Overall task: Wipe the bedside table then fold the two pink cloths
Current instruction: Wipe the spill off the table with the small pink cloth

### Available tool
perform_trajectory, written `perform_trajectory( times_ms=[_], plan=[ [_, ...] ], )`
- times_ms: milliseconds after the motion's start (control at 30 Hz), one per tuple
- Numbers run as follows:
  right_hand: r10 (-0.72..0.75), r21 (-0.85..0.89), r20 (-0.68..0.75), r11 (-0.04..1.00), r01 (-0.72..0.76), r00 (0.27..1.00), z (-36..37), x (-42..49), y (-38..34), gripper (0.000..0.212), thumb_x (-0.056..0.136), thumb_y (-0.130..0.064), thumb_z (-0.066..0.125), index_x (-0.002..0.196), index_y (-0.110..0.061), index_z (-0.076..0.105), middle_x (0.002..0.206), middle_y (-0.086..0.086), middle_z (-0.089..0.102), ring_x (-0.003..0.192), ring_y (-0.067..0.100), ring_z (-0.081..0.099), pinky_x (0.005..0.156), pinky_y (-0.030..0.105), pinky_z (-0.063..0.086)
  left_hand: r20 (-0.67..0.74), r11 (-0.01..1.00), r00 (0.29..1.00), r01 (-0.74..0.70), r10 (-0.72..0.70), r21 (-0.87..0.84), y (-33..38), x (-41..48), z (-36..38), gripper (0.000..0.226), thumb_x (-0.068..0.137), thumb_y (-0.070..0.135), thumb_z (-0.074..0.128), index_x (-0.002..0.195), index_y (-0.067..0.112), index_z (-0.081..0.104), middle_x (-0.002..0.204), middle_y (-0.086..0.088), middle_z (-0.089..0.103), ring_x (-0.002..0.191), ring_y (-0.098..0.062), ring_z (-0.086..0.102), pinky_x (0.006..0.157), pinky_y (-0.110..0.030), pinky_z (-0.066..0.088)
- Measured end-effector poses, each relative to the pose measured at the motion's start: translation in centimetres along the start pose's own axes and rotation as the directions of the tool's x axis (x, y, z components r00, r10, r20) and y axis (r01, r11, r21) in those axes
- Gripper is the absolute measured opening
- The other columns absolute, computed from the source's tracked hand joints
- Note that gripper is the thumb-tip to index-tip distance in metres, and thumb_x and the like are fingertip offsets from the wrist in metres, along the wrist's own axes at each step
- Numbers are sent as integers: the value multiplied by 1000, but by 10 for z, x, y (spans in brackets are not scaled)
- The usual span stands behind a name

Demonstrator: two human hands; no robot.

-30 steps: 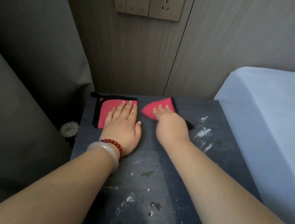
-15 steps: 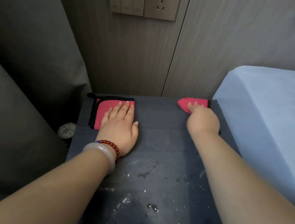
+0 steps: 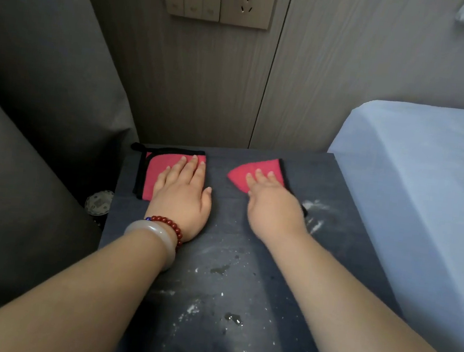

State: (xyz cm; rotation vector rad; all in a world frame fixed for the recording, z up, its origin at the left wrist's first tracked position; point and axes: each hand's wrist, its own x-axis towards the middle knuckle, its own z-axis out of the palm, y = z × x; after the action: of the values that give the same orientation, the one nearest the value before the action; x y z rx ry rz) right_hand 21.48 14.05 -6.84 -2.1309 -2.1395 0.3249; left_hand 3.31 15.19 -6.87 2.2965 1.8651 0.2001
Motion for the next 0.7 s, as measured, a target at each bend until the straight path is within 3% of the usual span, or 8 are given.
perform_trajectory(
  times_ms=[67,167,233,400,467,533,600,700],
  plan=[
    [-34,30,-4,999,35,999,-12,-4,17,64,90,-1,38,149,-24,30,158,-2,21,146,18,20,118,33,19,-3,1000,1000,2,-2,-6,1,0,0,60,100,40,23,155,20,12,162,1,9,148,-19,4,120,-40,3],
    [333,-56,30,942,-331,943,-46,3,73,64,92,0,37,150,-25,28,159,2,19,143,26,27,114,39,25,-3,1000,1000,-3,3,9,1,2,1,60,100,42,22,155,20,11,162,2,9,148,-19,3,120,-40,4],
    [407,-139,51,907,-397,912,-53,8,64,65,92,1,38,152,-19,22,160,6,15,143,29,24,113,40,24,-7,1000,1000,-1,2,14,0,4,2,61,99,43,23,155,20,11,162,1,9,148,-19,4,120,-41,5],
    [-107,2,122,994,107,987,-15,-5,-2,74,85,6,41,152,-20,21,160,3,13,147,20,15,118,38,20,-7,1000,1000,9,-9,5,0,2,2,60,99,41,25,155,20,13,162,1,10,148,-19,5,120,-40,6],
    [66,8,73,998,-67,995,-30,0,33,72,87,6,40,151,-24,27,159,3,17,145,22,22,117,37,22,-3,1000,1000,1,-1,14,1,3,2,60,99,42,24,155,20,13,162,1,10,148,-19,5,120,-41,6],
    [361,-63,33,931,-359,932,-50,7,72,66,91,3,39,151,-21,27,159,7,20,143,28,26,114,40,26,-4,1000,1000,-2,2,16,1,4,3,60,99,42,23,155,20,12,162,1,11,148,-20,5,120,-41,7],
    [482,-90,-19,872,-482,876,-55,14,67,59,92,2,39,148,-14,31,154,13,30,138,32,34,108,43,33,-12,1000,1000,-7,7,26,0,4,4,60,100,41,22,155,19,12,162,1,10,148,-19,5,120,-41,6],
    [116,-32,-5,993,-117,993,-27,14,7,63,87,2,40,147,-17,35,152,11,34,137,29,36,107,41,37,-15,999,1000,-13,14,29,-1,2,3,59,100,39,22,155,19,13,162,1,11,148,-19,5,120,-40,6]
  ],
)
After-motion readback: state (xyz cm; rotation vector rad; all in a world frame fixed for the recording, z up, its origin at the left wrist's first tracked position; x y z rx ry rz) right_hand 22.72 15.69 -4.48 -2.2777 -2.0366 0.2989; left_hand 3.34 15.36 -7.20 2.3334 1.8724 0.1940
